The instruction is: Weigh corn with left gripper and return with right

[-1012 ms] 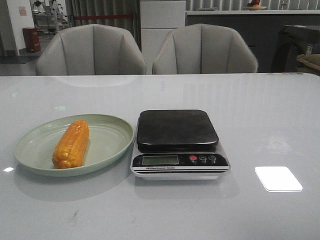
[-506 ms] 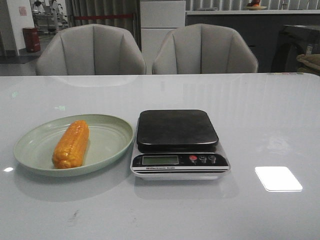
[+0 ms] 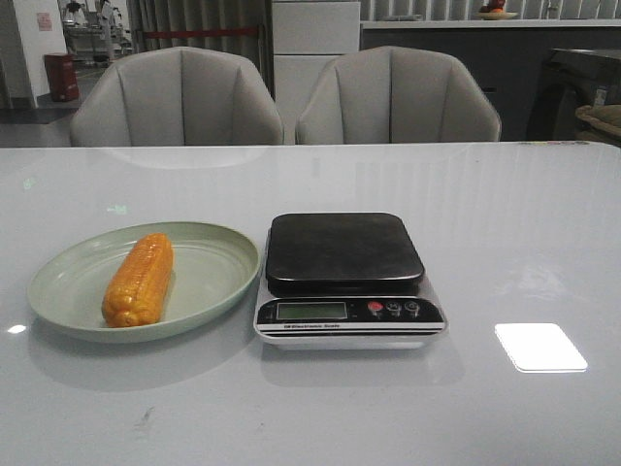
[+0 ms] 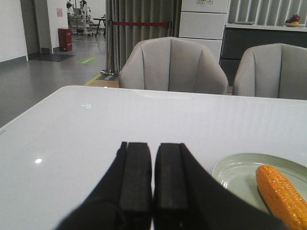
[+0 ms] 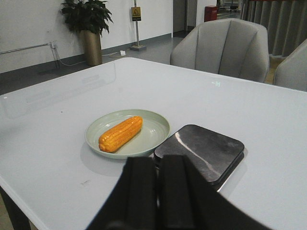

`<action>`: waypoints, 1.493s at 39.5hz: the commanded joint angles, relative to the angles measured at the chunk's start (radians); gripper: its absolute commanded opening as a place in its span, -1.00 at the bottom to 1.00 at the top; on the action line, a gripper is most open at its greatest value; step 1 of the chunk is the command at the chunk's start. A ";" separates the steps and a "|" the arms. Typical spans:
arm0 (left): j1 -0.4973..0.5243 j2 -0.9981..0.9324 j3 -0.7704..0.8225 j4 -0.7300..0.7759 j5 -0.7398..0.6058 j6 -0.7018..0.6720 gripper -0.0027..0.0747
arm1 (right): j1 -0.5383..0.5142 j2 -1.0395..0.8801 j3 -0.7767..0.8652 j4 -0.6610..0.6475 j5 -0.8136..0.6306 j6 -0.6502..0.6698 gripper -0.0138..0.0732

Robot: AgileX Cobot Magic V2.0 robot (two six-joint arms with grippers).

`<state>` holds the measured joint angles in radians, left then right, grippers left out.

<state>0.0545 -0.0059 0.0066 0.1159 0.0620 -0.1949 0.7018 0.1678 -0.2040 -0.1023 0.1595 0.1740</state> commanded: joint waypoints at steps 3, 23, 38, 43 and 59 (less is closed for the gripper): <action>-0.001 -0.022 0.031 -0.007 -0.084 -0.001 -0.64 | -0.006 0.010 -0.026 -0.016 -0.073 -0.011 -0.32; -0.001 -0.022 0.031 -0.007 -0.084 -0.001 -0.64 | -0.006 0.010 -0.026 -0.016 -0.073 -0.011 -0.32; -0.001 -0.022 0.031 -0.007 -0.084 -0.001 -0.64 | -0.263 0.010 0.028 -0.052 -0.173 -0.019 -0.32; -0.001 -0.022 0.031 -0.007 -0.084 -0.001 -0.64 | -0.373 0.009 0.084 -0.052 -0.236 -0.019 -0.32; -0.001 -0.022 0.031 -0.007 -0.084 -0.001 -0.64 | -0.555 -0.174 0.240 -0.025 -0.248 -0.018 -0.32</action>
<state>0.0545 -0.0059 0.0066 0.1159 0.0620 -0.1949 0.1574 0.0371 0.0252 -0.1308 -0.0370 0.1670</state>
